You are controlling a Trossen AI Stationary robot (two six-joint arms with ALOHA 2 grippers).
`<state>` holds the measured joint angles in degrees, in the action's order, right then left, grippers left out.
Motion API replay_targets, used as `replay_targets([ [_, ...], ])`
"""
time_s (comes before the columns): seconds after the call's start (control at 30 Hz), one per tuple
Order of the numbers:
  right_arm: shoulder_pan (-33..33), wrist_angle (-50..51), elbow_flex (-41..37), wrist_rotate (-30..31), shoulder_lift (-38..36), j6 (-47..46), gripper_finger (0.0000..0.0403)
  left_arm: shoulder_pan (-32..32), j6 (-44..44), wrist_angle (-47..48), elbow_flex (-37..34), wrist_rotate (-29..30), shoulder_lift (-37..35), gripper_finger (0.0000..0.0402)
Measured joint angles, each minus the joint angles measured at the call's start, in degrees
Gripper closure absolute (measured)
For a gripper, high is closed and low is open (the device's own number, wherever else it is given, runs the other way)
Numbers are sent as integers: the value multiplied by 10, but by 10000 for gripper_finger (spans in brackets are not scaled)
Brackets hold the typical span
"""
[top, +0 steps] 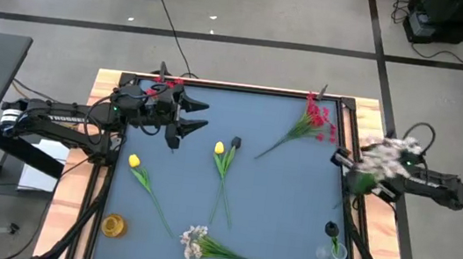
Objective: Sort flowers into vase by color
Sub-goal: Put the top white flowers into the transparent vase
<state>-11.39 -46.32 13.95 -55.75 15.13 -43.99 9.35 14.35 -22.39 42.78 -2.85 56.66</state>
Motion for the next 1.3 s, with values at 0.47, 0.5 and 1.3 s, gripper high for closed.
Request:
replay_targets([
  [0.47,185,15,-82,16,-46,-50,397,0,0,0,0,0,0,125],
  [0.5,202,13,-82,27,-46,-45,397,0,0,0,0,0,0,125],
  [1.3,494,10,-82,232,112,232,395,0,0,0,0,0,0,125],
])
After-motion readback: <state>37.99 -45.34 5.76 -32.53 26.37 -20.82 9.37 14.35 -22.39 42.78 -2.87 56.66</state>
